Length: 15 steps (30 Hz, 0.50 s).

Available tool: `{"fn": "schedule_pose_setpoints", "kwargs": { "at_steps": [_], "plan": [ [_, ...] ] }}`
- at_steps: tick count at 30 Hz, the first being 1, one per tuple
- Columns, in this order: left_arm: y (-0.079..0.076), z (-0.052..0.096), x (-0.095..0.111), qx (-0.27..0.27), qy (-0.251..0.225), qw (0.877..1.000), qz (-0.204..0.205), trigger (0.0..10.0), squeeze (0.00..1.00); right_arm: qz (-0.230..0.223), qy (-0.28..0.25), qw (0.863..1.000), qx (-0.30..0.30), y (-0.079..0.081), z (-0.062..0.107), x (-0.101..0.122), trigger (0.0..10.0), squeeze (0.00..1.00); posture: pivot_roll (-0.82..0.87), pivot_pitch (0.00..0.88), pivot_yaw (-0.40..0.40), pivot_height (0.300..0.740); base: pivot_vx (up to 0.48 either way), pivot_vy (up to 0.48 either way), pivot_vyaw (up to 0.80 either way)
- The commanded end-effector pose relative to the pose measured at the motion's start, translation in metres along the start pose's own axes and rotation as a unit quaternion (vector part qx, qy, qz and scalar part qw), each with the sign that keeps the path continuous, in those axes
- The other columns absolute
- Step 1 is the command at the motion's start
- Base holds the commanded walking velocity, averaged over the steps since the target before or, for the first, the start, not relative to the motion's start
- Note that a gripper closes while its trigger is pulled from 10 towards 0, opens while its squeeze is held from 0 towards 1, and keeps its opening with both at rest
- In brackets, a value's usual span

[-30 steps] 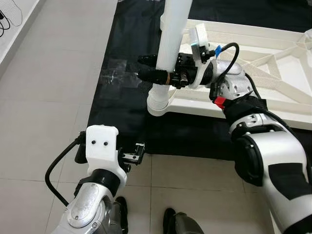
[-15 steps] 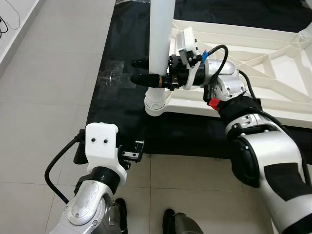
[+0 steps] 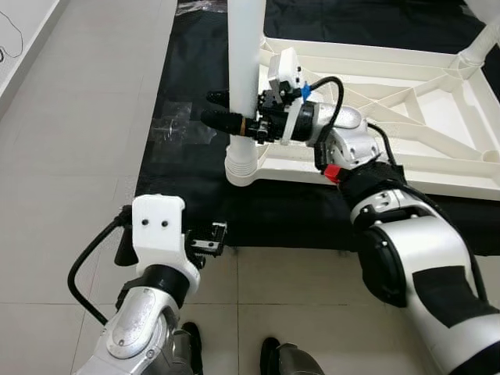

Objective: Building children table

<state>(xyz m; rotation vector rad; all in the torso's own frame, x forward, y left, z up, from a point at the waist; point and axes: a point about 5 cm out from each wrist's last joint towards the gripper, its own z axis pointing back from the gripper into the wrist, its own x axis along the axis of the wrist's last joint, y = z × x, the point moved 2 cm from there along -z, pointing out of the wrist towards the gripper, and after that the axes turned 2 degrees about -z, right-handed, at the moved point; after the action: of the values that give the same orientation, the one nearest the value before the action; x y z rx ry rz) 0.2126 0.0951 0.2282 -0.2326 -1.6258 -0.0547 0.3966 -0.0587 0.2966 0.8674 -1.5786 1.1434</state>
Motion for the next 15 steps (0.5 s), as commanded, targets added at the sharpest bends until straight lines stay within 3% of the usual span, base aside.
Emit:
{"fn": "schedule_pose_setpoints", "kwargs": {
  "at_steps": [1,7,11,15],
  "plan": [
    [0.002,0.000,-0.003,0.007,0.009,1.000,-0.001,10.0,0.00,-0.075,0.089,0.992,-0.041,0.011,0.020,-0.067,10.0,0.00,0.18,0.371,-0.067,0.740,0.000,0.000,0.00],
    [0.005,0.000,-0.003,0.011,0.008,1.000,-0.005,10.0,0.00,-0.068,0.079,0.992,-0.067,0.011,0.023,-0.073,10.0,0.00,0.18,0.373,-0.061,0.740,0.000,0.000,0.00],
    [0.007,-0.001,-0.002,0.013,0.007,1.000,-0.008,10.0,0.00,-0.063,0.069,0.989,-0.118,0.007,0.023,-0.074,10.0,0.00,0.18,0.373,-0.059,0.740,0.000,0.000,0.00],
    [0.010,-0.002,-0.001,0.014,0.004,1.000,-0.012,10.0,0.00,-0.072,0.071,0.975,-0.196,0.001,0.021,-0.079,10.0,0.00,0.18,0.370,-0.054,0.740,0.000,0.000,0.00]
  ]
}}
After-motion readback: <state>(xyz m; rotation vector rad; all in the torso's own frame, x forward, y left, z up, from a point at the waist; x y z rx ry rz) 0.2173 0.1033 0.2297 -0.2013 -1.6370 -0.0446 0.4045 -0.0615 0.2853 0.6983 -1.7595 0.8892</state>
